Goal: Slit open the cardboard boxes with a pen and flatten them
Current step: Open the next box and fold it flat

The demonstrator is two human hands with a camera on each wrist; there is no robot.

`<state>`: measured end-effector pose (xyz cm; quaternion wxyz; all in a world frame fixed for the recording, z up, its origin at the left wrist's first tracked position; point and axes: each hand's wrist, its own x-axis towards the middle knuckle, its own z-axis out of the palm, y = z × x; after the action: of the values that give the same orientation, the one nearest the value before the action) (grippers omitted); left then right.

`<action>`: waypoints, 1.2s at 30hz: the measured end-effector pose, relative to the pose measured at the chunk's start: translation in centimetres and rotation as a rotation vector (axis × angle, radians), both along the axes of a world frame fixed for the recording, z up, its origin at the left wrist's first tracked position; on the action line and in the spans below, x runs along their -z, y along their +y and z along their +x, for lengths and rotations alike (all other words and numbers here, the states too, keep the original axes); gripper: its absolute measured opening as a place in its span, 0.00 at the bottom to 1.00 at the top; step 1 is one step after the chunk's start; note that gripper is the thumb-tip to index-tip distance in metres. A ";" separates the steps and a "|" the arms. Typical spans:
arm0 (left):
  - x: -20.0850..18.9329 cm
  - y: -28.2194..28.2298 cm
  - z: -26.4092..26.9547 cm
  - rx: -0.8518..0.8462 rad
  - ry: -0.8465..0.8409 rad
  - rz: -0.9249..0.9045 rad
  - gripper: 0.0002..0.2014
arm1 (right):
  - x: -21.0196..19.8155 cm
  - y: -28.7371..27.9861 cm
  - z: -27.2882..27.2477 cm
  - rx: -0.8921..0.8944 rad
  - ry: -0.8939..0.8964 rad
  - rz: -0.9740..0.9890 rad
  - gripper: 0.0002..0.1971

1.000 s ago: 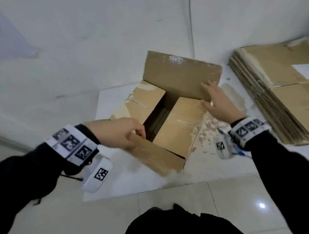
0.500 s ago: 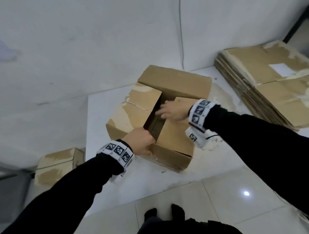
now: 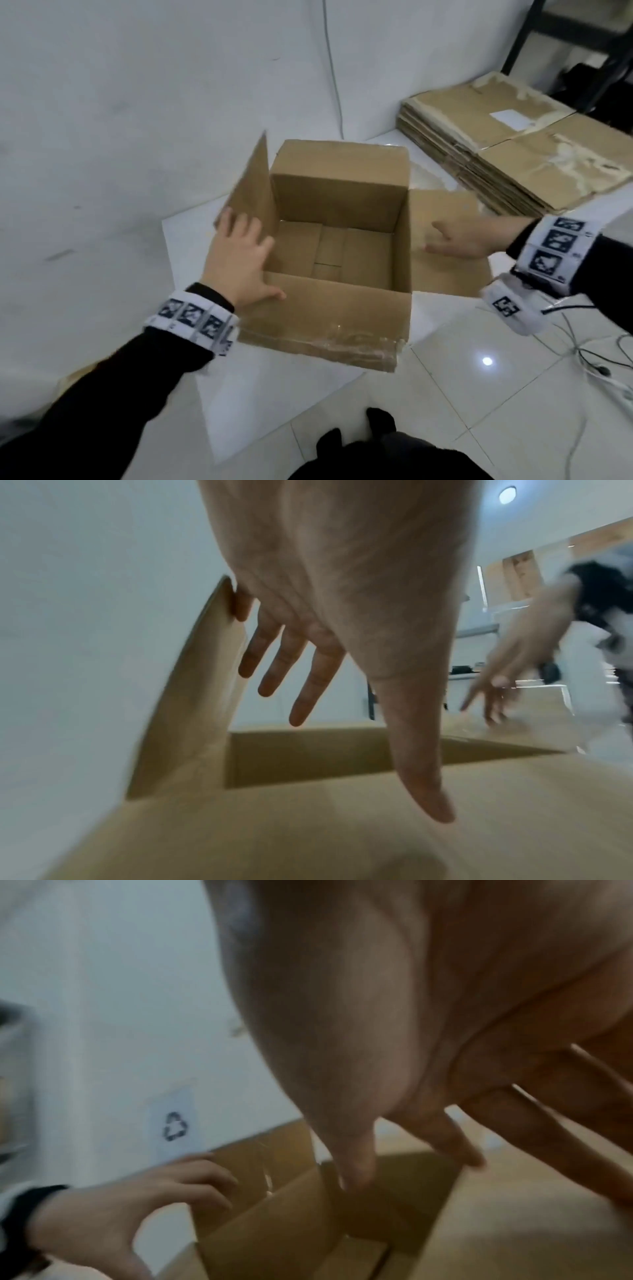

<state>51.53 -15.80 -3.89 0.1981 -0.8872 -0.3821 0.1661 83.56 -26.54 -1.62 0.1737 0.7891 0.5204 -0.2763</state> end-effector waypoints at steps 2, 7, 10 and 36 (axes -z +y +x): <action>0.4 2.0 -3.0 -0.151 -0.023 -0.046 0.55 | 3.1 1.0 -0.5 0.326 0.297 0.109 0.42; 3.4 3.3 -6.1 -0.395 -0.494 -0.650 0.56 | 7.4 3.3 -2.6 0.699 0.660 0.372 0.19; 3.4 3.6 -6.3 -0.449 -0.557 -0.634 0.52 | 7.1 4.0 -3.0 0.670 0.644 0.526 0.15; -4.1 2.8 9.5 -0.564 -0.483 -0.628 0.54 | 12.8 0.7 0.8 0.362 1.170 0.496 0.29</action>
<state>61.03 -13.02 0.18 -0.2266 -0.7791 -0.5742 0.1098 84.35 -25.87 -14.45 -0.3740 0.6004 0.4363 -0.5562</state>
